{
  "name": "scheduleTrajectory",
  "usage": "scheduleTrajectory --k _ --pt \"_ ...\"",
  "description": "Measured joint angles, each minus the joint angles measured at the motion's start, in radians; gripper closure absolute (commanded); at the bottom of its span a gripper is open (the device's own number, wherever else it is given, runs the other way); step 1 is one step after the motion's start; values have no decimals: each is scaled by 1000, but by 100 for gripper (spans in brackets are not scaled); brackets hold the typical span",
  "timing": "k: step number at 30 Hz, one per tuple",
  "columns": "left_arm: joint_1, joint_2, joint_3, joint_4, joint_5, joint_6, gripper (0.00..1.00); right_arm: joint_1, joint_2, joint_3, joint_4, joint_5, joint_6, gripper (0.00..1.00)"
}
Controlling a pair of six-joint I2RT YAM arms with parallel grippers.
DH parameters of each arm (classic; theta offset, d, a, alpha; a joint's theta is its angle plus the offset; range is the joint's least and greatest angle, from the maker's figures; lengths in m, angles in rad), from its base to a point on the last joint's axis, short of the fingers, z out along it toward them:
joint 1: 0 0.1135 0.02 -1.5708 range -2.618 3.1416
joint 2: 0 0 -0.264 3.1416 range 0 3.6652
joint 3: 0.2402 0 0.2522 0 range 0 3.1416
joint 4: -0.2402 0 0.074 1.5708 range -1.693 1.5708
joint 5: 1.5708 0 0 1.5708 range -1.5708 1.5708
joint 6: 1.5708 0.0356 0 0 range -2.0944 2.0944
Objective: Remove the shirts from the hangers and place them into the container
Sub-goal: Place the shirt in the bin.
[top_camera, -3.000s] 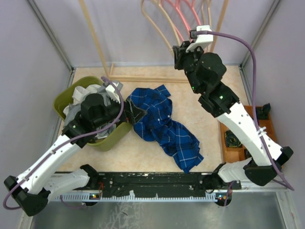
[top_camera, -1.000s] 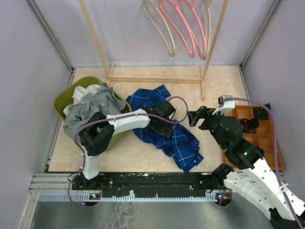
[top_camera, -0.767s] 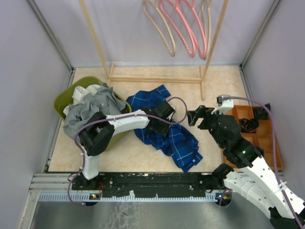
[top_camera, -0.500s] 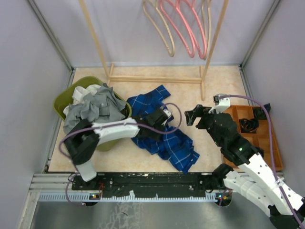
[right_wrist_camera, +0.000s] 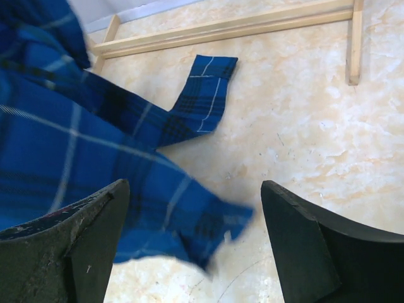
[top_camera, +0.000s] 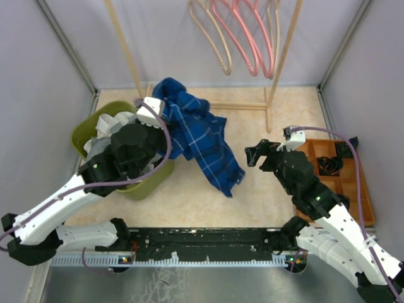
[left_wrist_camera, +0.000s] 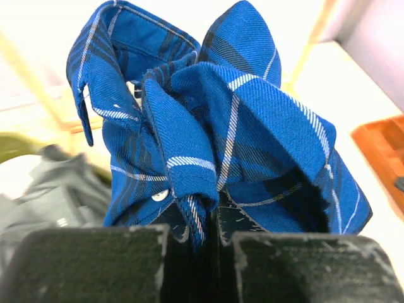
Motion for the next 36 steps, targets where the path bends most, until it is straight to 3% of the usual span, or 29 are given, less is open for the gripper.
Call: scheduleTrajectory --k 7,11,19,23,27,30,31,32,33,34,36 --pt "0 -72 83 -133 -354 66 100 0 4 -17 13 1 5 15" --pt "1 -76 107 -44 -587 268 100 0 10 -17 20 1 5 14" --pt "86 -80 -138 853 -865 1108 100 0 31 -29 55 -3 7 14" --pt "185 46 -255 1485 -940 1666 100 0 46 -30 55 -15 8 14" --pt "218 164 -291 1769 -970 1962 100 0 51 -30 55 -21 8 14" --pt "212 214 -299 1868 -978 2042 100 0 50 -30 56 -23 12 14" --pt "208 217 -301 1886 -980 2045 95 0 50 -30 55 -23 13 14" --pt "202 217 -303 1902 -981 2039 72 0 50 -30 55 -23 14 14" --pt "194 213 -309 1917 -980 2023 37 0 50 -30 55 -23 15 14" --pt "185 202 -324 1924 -977 1999 20 0 48 -30 55 -23 15 14" --pt "159 172 -377 1927 -975 1936 13 0 48 -30 55 -23 14 14"
